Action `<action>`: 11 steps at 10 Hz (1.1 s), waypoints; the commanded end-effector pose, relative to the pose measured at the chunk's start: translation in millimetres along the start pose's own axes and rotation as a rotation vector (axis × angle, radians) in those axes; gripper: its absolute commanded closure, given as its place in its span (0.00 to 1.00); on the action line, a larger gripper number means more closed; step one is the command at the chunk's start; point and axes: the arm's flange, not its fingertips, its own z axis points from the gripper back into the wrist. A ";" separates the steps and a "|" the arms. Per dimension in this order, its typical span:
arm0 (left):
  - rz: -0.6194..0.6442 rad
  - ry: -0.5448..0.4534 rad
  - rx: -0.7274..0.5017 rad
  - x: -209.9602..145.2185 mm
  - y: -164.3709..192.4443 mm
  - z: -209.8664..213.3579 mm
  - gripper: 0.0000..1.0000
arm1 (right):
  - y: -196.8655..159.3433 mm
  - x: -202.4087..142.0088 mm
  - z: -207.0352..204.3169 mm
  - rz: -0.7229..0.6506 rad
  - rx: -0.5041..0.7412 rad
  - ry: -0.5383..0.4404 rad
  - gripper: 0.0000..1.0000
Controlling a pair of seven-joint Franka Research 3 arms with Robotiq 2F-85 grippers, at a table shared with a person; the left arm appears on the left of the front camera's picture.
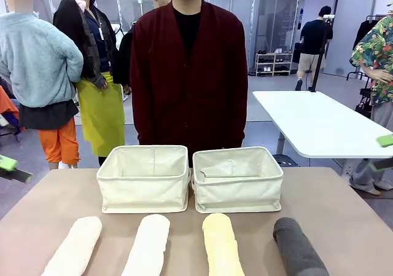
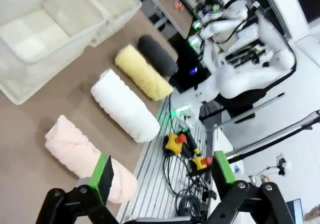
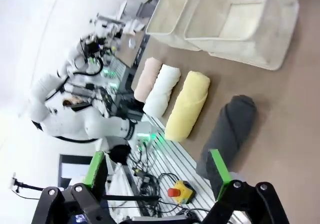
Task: Divide the towels into two baskets.
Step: Pick up one hotel-folded towel and place it in the Fabric basket indicated by the person.
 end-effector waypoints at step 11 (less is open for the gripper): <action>0.146 -0.306 -0.010 -60.9 57.8 93.1 0.00 | -50.8 -38.0 102.6 -0.142 0.039 -0.212 0.00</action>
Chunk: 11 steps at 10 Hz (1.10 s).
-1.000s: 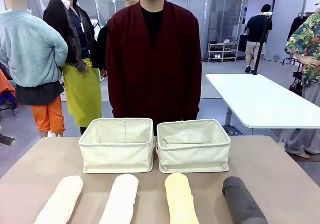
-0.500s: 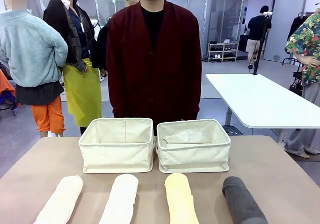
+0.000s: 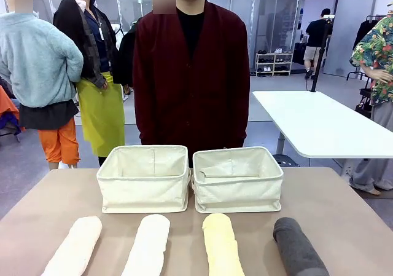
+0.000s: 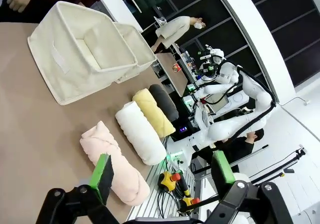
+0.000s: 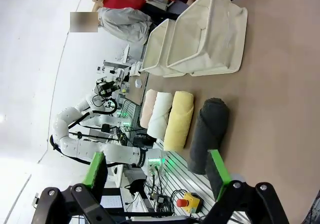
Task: Divide the towels into two baskets.
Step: Pick up one hotel-folded towel and place it in the Fabric basket indicated by the person.
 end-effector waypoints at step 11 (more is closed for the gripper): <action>-0.001 -0.007 0.004 -1.5 -1.0 3.4 0.00 | 1.6 -1.9 2.5 0.005 0.008 -0.005 0.00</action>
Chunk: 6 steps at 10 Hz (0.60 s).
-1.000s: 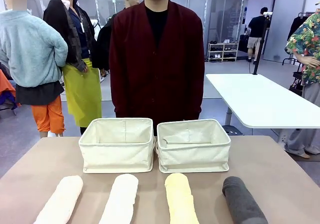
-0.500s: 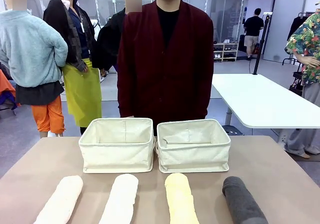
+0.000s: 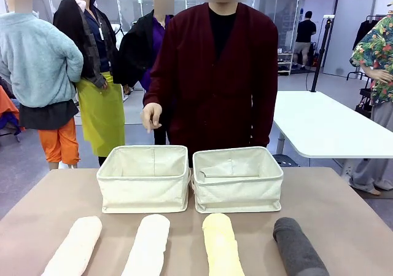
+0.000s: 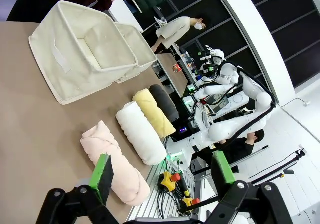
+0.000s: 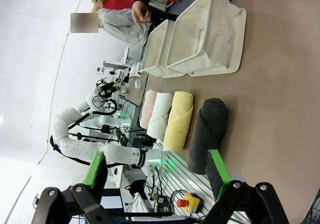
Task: Divide the towels into two baskets.
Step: Pick up one hotel-folded towel and place it in the Fabric basket indicated by the person.
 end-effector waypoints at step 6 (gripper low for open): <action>-0.003 -0.005 0.002 -0.7 -1.6 2.4 0.00 | 1.8 -1.2 1.3 0.006 0.009 -0.002 0.00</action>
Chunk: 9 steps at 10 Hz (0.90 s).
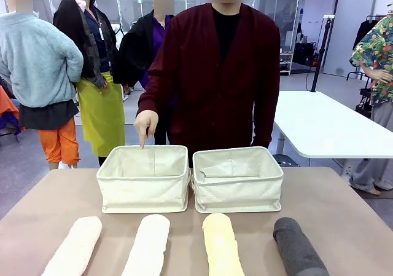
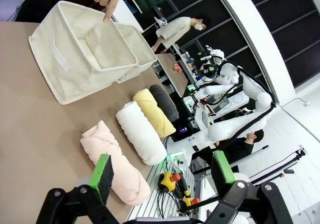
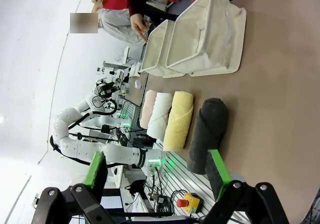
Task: Divide the towels into two baskets.
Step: Pick up one hotel-folded towel and place it in the Fabric basket indicated by the person.
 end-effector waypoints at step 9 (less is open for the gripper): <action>-0.064 0.345 0.401 12.3 -66.9 -110.0 0.00 | 1.7 -1.2 1.3 0.006 0.010 -0.002 0.00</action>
